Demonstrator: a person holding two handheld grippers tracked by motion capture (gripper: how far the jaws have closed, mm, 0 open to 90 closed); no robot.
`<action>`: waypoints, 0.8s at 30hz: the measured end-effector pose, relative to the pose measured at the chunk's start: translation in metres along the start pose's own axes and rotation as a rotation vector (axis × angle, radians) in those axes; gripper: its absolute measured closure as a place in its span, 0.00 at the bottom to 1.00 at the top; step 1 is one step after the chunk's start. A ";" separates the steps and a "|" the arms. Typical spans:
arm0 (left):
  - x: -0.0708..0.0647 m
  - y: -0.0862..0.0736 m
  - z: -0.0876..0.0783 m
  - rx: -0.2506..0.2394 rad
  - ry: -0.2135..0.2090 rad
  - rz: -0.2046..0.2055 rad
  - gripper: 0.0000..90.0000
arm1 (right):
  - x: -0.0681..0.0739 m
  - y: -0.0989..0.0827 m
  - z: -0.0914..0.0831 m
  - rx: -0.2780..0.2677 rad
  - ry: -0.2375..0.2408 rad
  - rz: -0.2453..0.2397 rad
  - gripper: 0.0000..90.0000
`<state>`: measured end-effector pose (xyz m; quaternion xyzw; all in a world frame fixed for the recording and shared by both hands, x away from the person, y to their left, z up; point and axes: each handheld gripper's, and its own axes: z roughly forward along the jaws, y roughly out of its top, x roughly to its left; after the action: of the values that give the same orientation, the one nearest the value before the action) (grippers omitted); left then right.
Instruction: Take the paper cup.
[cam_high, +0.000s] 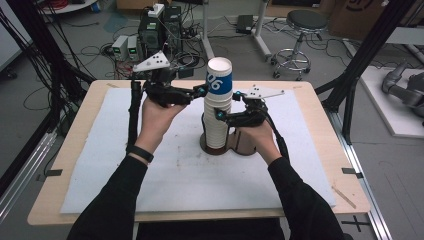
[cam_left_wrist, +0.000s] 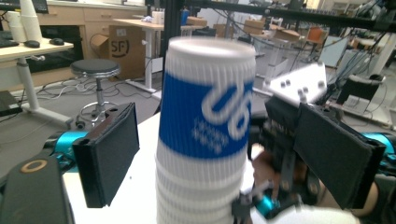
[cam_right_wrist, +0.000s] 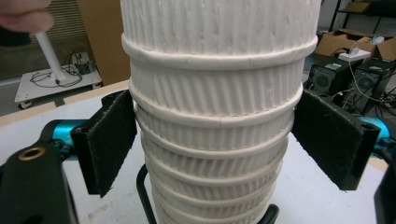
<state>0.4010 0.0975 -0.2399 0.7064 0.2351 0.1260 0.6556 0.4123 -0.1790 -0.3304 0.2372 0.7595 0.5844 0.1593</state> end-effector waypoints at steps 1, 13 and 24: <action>0.000 0.000 0.000 0.000 0.000 0.000 0.17 | 0.000 0.000 0.000 0.001 0.001 0.000 0.17; 0.007 0.020 0.039 0.003 -0.020 -0.030 0.17 | 0.000 0.000 -0.001 0.001 0.002 -0.006 0.17; 0.005 0.022 0.048 0.034 -0.054 -0.008 0.32 | 0.001 0.000 -0.002 0.003 0.000 -0.007 0.17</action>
<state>0.4324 0.0582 -0.2236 0.7195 0.2224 0.1003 0.6502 0.4105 -0.1803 -0.3298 0.2349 0.7612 0.5827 0.1610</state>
